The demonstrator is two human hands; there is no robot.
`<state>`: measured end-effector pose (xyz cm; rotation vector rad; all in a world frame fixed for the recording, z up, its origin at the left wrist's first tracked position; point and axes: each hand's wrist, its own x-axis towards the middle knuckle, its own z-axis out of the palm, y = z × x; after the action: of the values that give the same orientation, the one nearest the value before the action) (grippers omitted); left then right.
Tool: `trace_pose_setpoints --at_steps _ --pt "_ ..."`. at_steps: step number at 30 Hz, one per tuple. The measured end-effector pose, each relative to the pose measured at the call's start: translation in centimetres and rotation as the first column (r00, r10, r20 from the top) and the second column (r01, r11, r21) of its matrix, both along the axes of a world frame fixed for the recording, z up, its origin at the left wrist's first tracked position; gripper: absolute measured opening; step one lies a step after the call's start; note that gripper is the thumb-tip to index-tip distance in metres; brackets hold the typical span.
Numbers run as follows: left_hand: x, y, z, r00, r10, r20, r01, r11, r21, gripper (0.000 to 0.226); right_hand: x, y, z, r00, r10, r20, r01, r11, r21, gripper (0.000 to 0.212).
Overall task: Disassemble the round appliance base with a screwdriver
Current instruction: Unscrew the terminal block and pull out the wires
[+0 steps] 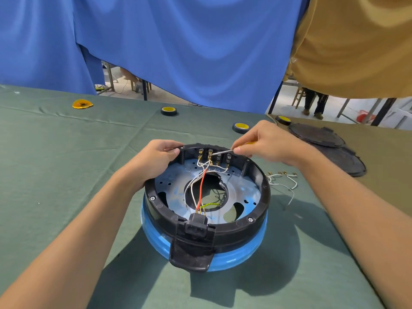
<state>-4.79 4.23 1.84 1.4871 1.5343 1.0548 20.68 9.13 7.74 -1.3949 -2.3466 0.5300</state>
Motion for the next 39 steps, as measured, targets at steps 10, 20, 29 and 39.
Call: trace_pose_setpoints --at_steps 10,20,29,39 --pt "0.1 0.0 0.1 0.999 0.013 -0.030 -0.013 1.000 -0.011 0.029 -0.5 -3.8 -2.8 0.966 0.026 0.259 -0.149 0.869 0.472 0.020" --pt "0.1 -0.1 0.2 0.999 0.014 -0.037 -0.015 1.000 -0.017 0.028 -0.1 -1.5 -0.5 0.998 -0.002 -0.070 0.000 1.000 -0.028 0.012" --pt "0.1 -0.1 0.2 1.000 0.015 -0.026 -0.016 1.000 -0.016 0.028 -0.5 -2.2 -0.8 1.000 -0.011 -0.025 0.011 1.000 0.003 0.010" --pt "0.3 -0.2 0.3 0.998 0.036 -0.045 -0.037 0.999 -0.007 0.027 -1.7 -4.1 -1.2 0.999 0.030 0.029 -0.034 0.990 0.135 0.013"
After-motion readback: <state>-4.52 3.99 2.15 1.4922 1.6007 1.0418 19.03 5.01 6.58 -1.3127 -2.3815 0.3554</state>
